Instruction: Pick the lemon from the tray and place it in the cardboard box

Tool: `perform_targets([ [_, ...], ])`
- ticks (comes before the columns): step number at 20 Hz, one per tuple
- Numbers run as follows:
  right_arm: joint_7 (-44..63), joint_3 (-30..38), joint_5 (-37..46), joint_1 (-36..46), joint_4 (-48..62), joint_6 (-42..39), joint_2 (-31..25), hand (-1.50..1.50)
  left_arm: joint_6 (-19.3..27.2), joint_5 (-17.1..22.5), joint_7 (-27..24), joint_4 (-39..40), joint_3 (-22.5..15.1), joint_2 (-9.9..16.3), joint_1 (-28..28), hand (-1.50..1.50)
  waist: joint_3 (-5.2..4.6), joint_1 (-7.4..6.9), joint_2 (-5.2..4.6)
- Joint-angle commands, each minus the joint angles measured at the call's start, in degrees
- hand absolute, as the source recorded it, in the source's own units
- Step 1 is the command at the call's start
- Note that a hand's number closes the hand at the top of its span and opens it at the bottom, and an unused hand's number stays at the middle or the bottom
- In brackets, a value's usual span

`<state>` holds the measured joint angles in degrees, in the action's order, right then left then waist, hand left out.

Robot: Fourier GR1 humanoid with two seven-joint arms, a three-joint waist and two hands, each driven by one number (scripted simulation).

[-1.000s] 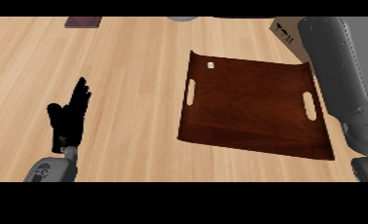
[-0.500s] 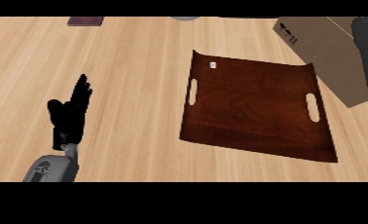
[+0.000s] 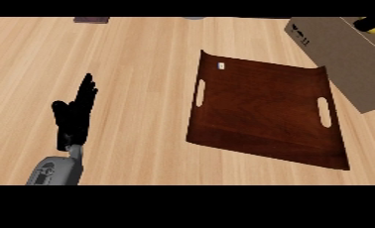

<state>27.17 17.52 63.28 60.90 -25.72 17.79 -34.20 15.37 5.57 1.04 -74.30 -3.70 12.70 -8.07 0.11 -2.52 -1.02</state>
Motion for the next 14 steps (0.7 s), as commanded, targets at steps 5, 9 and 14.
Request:
perform_targets([
  [5, -7.5, 8.8, -8.2, 0.9, 8.9, 2.9, -2.0, -1.5, -2.2, 0.5, -2.2, 1.9, 0.9, 0.6, 0.4, 0.0, 0.09, -0.86, -0.43],
  [9, -17.3, 13.2, -13.1, -2.1, 8.7, 7.4, -1.9, -1.5, -1.5, 0.4, -2.7, 3.7, 1.4, -0.5, -0.7, 0.0, 0.13, -0.51, -0.56],
  [14, -30.1, 20.6, -22.8, -2.1, 5.1, 9.7, 1.2, -1.5, -1.0, 0.2, -0.3, 1.2, 1.6, 0.5, -0.4, 0.0, 0.22, -0.13, -0.09],
])
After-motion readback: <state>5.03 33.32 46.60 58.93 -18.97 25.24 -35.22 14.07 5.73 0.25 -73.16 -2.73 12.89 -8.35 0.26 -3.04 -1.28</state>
